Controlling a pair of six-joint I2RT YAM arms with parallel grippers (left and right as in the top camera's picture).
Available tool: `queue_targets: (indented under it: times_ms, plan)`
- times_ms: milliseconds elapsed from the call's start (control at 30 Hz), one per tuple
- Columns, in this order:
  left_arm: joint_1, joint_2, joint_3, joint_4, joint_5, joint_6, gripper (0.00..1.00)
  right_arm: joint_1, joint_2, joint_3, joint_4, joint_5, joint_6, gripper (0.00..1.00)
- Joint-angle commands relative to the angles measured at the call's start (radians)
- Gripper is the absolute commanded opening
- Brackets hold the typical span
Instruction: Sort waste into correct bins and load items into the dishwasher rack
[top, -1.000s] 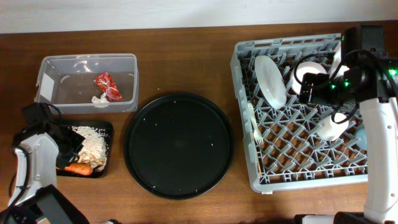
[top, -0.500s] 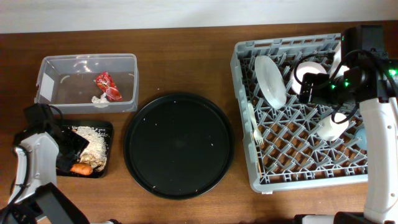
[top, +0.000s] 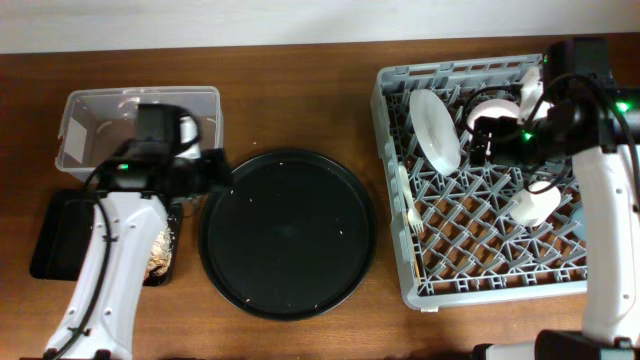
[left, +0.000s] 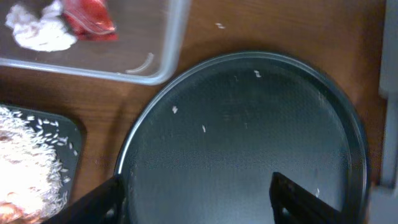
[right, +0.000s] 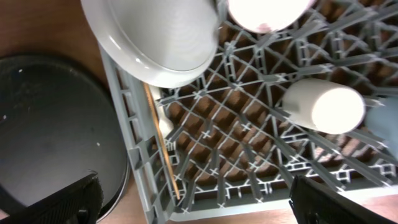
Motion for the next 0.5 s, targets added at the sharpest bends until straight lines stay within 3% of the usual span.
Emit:
queue_targets:
  times_ms: [0, 67, 233, 467]
  plan:
    - [-0.044, -0.013, 0.103, -0.094, -0.132, 0.116, 0.84, -0.005, 0.049, 0.001, 0.002, -0.049, -0.023, 0.99]
    - [-0.029, -0.013, 0.162, -0.201, -0.131, 0.158, 0.99, -0.005, 0.077, 0.001, -0.012, -0.041, -0.026, 0.99]
    - [0.078, -0.017, 0.245, -0.483, -0.131, 0.160, 0.99, -0.005, 0.089, 0.001, -0.077, 0.004, -0.026, 0.99]
    - [0.127, -0.112, 0.236, -0.479, -0.086, 0.161, 0.99, -0.005, -0.019, -0.068, -0.070, 0.042, -0.020, 0.99]
